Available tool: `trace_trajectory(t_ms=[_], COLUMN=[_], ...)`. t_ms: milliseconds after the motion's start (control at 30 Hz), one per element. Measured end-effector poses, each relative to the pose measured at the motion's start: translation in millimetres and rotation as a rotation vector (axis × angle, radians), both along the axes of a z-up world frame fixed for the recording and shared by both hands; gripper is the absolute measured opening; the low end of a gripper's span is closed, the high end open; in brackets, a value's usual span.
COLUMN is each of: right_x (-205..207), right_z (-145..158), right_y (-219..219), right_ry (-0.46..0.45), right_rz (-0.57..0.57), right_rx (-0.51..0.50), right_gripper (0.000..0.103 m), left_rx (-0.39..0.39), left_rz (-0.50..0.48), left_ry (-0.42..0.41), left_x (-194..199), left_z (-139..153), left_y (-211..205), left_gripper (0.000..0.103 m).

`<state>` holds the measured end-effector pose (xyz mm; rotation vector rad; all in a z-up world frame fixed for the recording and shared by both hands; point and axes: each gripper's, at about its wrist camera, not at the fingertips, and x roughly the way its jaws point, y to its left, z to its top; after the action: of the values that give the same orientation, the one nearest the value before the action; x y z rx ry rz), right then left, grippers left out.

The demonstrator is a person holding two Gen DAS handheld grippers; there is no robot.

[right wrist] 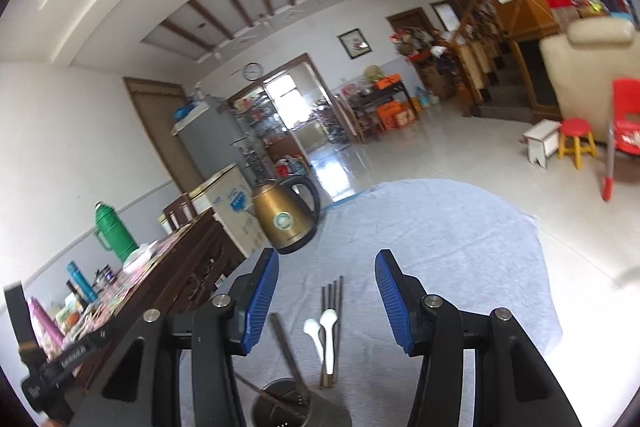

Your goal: Organize utensils

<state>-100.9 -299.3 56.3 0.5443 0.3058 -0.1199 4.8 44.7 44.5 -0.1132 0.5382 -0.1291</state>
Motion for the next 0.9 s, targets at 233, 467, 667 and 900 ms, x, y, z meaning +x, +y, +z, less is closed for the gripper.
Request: trace_trajectory(t_ms=[233, 467, 667, 900], right_x=[1.2, 15.1, 24.9, 35.0], right_z=[-18.2, -38.8, -58.1, -77.3], right_y=[-27.5, -34.9, -43.2, -50.4], right_ry=[0.049, 0.121, 0.167, 0.214], right_rz=[-0.056, -0.052, -0.046, -0.043], right_rx=[0.052, 0.09, 0.126, 0.167], right_gripper=[0.054, 0.054, 0.054, 0.054], left_rx=[0.027, 0.084, 0.106, 0.121], left_rz=[0.096, 0.11, 0.112, 0.111], left_ry=[0.116, 0.195, 0.227, 0.276], left_x=[22.1, 32.5, 39.9, 53.0], left_z=[-30.4, -57.0, -66.7, -83.4], left_y=[19.8, 13.6, 6.1, 3.8], left_gripper=[0.079, 0.079, 0.079, 0.079])
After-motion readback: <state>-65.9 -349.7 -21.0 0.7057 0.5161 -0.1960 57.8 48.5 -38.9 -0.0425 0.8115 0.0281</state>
